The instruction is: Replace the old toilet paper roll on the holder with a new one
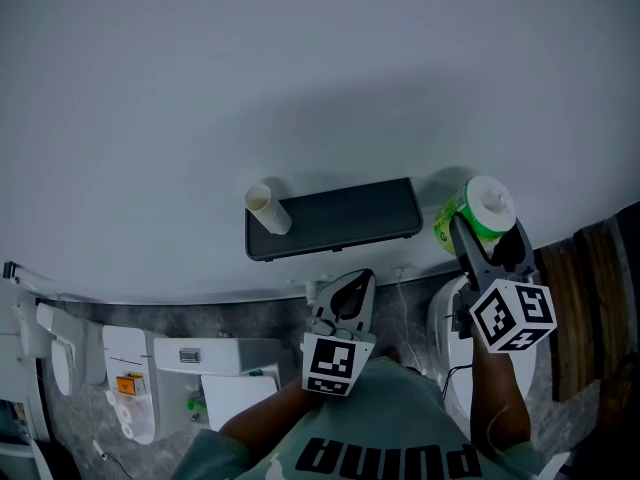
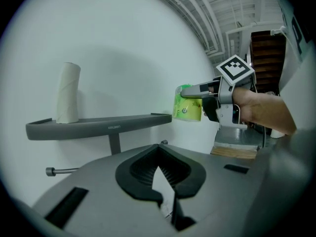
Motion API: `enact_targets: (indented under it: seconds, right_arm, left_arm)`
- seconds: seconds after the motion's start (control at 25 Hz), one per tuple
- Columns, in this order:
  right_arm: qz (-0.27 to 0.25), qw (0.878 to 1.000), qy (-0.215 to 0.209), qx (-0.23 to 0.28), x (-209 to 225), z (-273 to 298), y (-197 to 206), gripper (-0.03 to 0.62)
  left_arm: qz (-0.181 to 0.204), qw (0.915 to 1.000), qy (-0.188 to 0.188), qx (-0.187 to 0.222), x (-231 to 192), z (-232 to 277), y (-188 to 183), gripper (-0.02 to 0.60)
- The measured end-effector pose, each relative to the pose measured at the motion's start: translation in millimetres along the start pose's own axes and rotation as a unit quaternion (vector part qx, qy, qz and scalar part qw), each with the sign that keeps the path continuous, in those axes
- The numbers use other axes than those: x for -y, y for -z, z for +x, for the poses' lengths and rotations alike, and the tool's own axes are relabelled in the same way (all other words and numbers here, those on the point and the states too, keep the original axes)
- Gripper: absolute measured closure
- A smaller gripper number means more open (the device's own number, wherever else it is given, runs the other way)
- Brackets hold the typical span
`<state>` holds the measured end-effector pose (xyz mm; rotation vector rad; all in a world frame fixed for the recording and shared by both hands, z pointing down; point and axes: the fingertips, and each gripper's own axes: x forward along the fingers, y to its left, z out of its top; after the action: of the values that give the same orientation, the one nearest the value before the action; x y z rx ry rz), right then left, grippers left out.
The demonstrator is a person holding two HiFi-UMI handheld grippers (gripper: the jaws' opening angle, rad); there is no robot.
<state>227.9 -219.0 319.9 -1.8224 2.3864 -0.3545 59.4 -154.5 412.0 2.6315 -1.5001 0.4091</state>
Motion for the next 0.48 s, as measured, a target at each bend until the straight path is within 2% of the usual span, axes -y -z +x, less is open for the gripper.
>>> enact_targets:
  seconds: [0.24,0.48]
  right_arm:
    - [0.085,0.996,0.003,-0.012,15,11,27,0.177]
    - [0.194,0.981,0.012,-0.024,26,23,59,0.177]
  left_arm:
    - [-0.004,0.9998,-0.013,-0.012,-9,0,10,0.577]
    - [-0.009,0.9993,-0.030,-0.020,-24,-6,17,0.577]
